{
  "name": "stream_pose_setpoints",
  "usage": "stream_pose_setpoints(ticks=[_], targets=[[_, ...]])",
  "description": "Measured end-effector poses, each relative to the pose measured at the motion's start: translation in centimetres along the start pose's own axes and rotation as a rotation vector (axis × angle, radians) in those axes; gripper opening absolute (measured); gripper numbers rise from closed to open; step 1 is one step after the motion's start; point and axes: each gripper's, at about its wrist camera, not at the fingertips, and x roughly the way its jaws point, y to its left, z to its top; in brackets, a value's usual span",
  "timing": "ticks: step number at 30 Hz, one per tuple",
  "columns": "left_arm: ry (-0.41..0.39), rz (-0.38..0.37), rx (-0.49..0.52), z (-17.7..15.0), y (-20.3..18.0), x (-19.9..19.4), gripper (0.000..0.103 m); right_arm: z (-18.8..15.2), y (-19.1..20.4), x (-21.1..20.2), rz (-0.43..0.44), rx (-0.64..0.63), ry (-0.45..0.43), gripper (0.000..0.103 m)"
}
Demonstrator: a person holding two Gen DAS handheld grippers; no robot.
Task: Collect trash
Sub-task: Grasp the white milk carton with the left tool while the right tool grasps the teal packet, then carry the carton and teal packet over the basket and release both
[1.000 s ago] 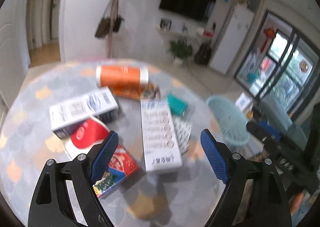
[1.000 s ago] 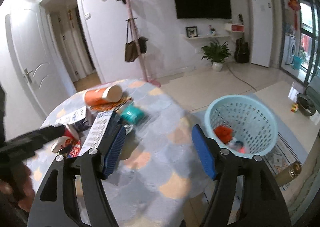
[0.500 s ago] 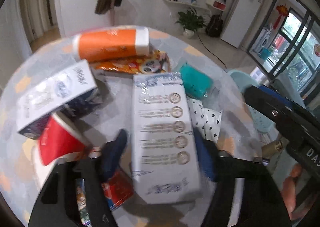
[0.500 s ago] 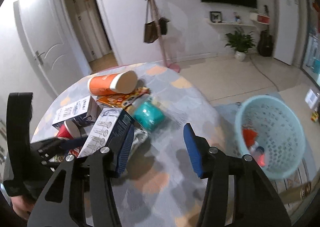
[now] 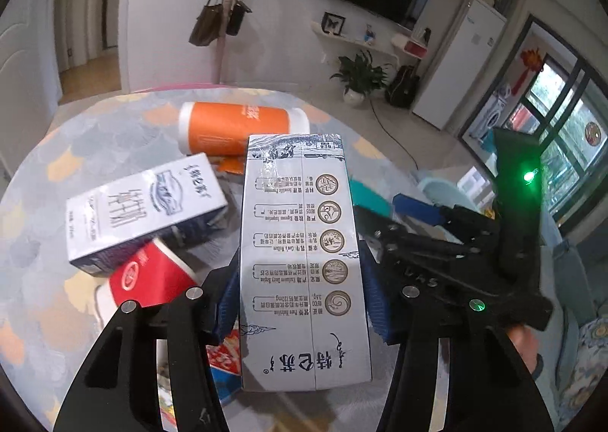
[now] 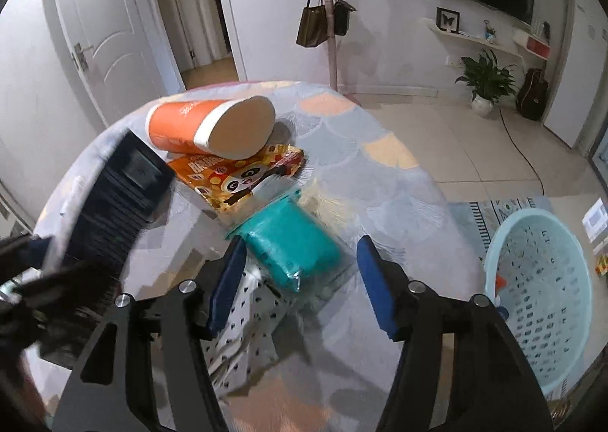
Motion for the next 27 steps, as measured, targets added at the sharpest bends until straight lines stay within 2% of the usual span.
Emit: stream_pose_setpoints(ticks=[5,9,13,14,15,16,21,27], targets=[[0.0,-0.001,-0.017,-0.1,0.4,-0.2,0.053,0.7,0.8,0.8,0.005,-0.041,0.011,0.057],[-0.008,-0.005,-0.022,0.4,0.5,-0.2,0.053,0.9,0.9,1.8,0.009,-0.049,0.043,0.062],[-0.012,-0.007,-0.023,0.3,0.5,-0.4,0.053,0.9,1.2,1.6,0.015,-0.058,0.026,0.062],[-0.012,-0.008,-0.022,0.4,0.6,-0.4,0.053,0.9,1.2,1.5,0.011,-0.061,0.02,0.051],[-0.014,-0.009,-0.02,0.4,0.5,-0.4,0.053,0.8,1.3,1.4,0.012,-0.065,0.015,0.045],[-0.014,-0.009,-0.018,0.6,0.7,-0.1,0.053,0.7,1.4,1.2,0.023,-0.069,0.013,0.045],[-0.035,-0.024,0.006,1.0,-0.4,-0.8,0.053,0.5,1.0,-0.6,0.026,-0.044,-0.053,0.043],[-0.071,-0.058,0.07,2.4,-3.5,-1.8,0.053,0.2,-2.0,-5.3,-0.006,0.069,-0.148,0.043]])
